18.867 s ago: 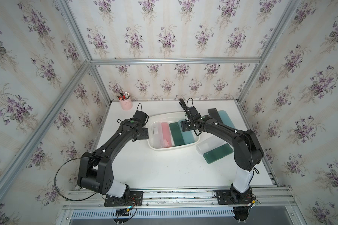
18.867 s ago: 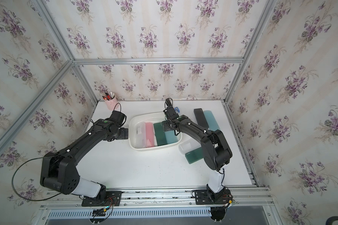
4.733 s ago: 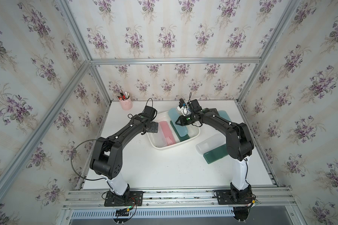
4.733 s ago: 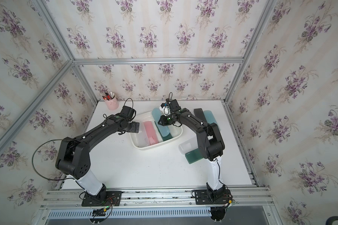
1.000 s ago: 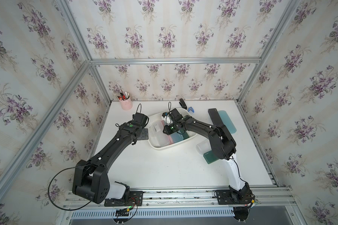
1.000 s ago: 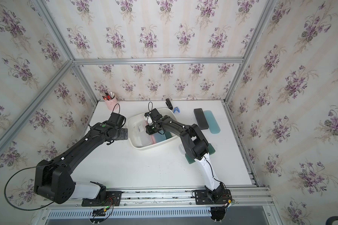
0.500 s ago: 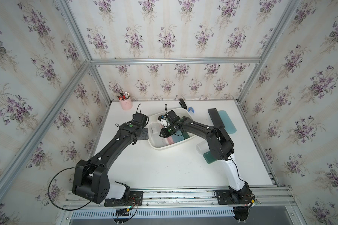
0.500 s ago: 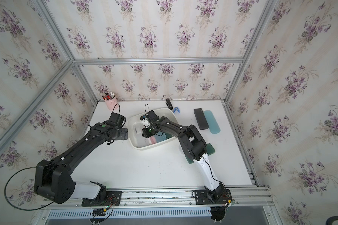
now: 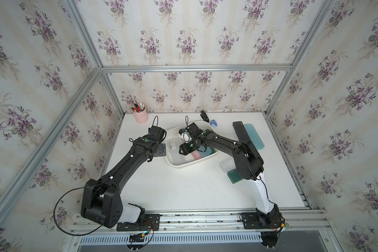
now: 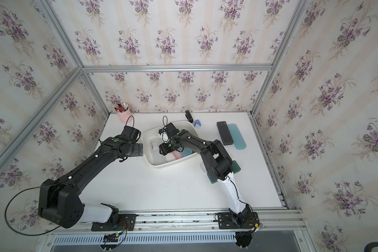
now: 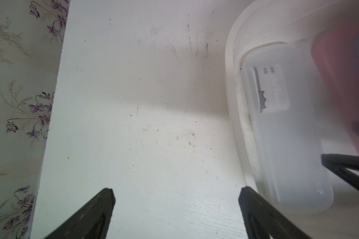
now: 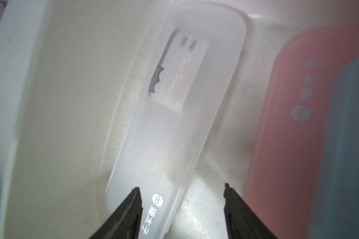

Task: Put the pencil case into the storage box
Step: Adjust the pencil case in the storage box, then adjust the storage box at the center of the board.

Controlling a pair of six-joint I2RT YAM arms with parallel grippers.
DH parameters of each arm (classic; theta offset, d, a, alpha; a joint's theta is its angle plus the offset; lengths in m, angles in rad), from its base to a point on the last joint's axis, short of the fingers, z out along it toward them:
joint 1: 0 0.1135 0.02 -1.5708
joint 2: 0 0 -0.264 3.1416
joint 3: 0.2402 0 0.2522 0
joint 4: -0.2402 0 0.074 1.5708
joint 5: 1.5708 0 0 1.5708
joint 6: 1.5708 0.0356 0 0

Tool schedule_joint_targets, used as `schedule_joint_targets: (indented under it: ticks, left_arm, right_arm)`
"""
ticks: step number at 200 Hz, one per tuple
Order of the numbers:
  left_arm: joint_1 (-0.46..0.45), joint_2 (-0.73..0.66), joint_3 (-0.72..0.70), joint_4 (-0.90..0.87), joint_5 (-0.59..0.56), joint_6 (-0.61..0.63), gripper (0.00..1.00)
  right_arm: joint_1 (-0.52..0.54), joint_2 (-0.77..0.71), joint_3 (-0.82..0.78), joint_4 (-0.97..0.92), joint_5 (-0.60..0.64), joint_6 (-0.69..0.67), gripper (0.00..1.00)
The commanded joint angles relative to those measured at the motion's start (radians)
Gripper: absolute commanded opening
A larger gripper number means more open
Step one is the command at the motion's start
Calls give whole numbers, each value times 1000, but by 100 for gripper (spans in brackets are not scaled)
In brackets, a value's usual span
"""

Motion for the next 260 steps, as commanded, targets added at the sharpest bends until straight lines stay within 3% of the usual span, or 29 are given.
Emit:
schedule_joint_targets:
  ticks: [1,33,54,120,160,260]
  left_arm:
    - [0,-4,14,4,3,4,99]
    - [-1,-6,26,5,19,-2,99]
    - [-3,3,29,14,47,-14,99]
    - [-65,132,-21,129,171,-99,99]
    - [-67,202,-5,185,185,-114,99]
    - [-67,425,200,218,156,-83,98]
  right_arm:
    - [-2,-60,-1,38,-5,2,67]
    - [-14,-131,1,46,-37,19,68]
    - [-44,-164,-10,30,29,19,69]
    - [-321,-259,-213,102,189,38,67]
    - [-342,-259,-276,127,209,29,66]
    - [-349,-270,-382,167,148,92,64]
